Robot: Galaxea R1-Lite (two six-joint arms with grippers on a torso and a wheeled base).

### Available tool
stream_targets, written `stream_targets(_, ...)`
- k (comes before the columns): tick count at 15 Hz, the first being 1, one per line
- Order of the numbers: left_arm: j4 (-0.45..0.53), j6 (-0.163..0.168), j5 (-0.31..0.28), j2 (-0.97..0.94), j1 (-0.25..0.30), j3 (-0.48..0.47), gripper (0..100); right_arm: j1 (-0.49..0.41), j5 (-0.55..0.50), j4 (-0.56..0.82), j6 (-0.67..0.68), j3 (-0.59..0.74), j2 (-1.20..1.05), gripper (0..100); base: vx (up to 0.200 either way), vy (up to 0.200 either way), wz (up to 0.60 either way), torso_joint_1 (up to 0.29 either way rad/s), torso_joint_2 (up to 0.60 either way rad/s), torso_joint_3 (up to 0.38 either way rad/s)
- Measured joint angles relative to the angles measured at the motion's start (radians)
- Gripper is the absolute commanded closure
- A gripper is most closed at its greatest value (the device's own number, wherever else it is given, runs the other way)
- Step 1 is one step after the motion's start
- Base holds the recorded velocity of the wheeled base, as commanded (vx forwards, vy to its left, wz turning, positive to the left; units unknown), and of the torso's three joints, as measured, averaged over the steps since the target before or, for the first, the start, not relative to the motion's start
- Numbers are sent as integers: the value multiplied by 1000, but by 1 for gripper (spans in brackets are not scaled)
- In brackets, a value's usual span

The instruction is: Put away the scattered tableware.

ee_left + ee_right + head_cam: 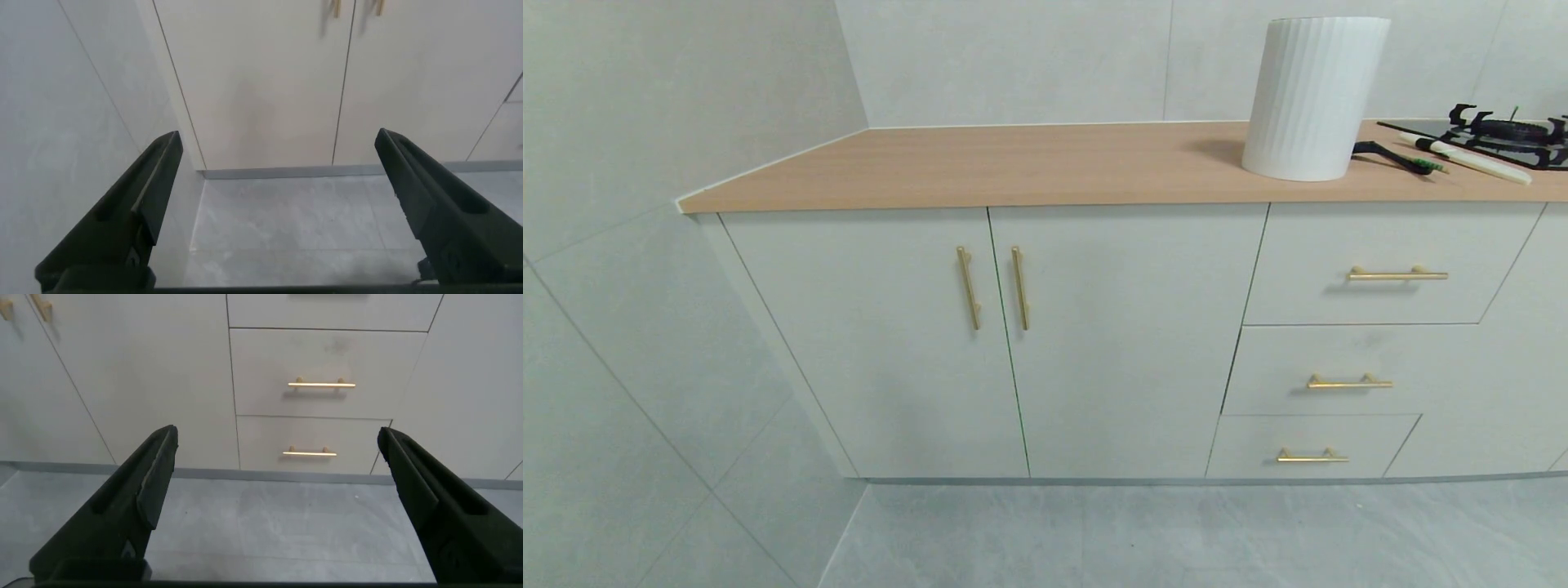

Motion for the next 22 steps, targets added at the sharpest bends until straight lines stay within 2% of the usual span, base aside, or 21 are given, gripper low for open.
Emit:
stream_targets(1, -1, -20, 0, 0, 0, 0, 0, 0, 0, 0, 0, 0, 0, 0, 0, 0, 0, 0, 0, 0)
stream_targets(2, -1, -24, 0, 0, 0, 0, 0, 0, 0, 0, 0, 0, 0, 0, 0, 0, 0, 0, 0, 0)
stream_targets(10, -1, -23, -1, 0, 0, 0, 0, 0, 3, 1, -1, 0, 0, 0, 0, 0, 0, 0, 0, 0)
stream_targets(22, 0, -23, -1, 0, 0, 0, 0, 0, 3, 1, 0, 0, 1, 0, 0, -200, 0, 1, 3, 3)
